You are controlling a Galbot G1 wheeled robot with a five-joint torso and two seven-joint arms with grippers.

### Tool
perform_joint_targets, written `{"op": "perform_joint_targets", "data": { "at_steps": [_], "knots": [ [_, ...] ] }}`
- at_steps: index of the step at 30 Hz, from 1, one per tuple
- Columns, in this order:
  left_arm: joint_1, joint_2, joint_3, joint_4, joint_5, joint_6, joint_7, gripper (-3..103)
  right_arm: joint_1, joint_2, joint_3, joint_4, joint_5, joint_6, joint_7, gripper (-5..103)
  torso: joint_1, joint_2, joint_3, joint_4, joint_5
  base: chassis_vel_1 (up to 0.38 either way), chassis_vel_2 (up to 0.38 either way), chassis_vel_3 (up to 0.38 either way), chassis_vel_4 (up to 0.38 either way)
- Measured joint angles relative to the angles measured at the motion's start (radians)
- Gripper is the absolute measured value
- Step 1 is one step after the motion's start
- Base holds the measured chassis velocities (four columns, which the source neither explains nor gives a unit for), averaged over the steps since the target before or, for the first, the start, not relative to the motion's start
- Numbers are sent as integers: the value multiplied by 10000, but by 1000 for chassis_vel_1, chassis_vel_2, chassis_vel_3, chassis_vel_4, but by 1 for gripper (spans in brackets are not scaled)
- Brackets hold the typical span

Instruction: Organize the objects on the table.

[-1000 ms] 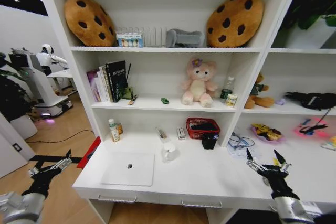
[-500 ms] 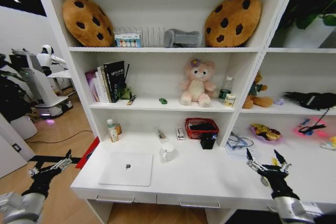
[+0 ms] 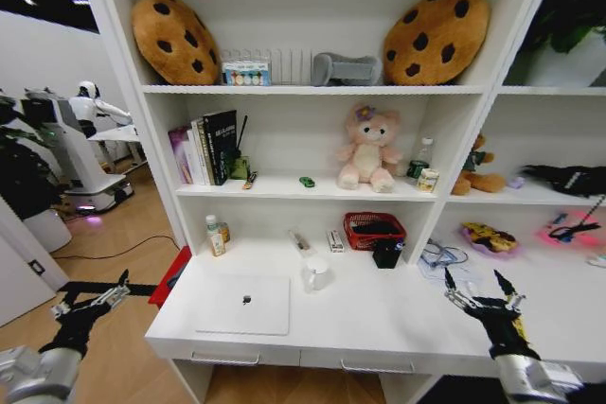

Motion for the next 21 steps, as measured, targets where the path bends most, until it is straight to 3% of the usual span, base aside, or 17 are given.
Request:
{"op": "perform_joint_targets", "data": {
  "at_steps": [8,21],
  "knots": [
    [0,0,0,0,0,0,0,100,1,0,0,2,0,0,-1,100,0,0,2,0,6,62,57,-42,-52],
    [0,0,1,-1,0,0,0,100,3,0,0,0,0,0,0,100,3,-1,2,1,2,10,-45,-20,43]
  ]
}}
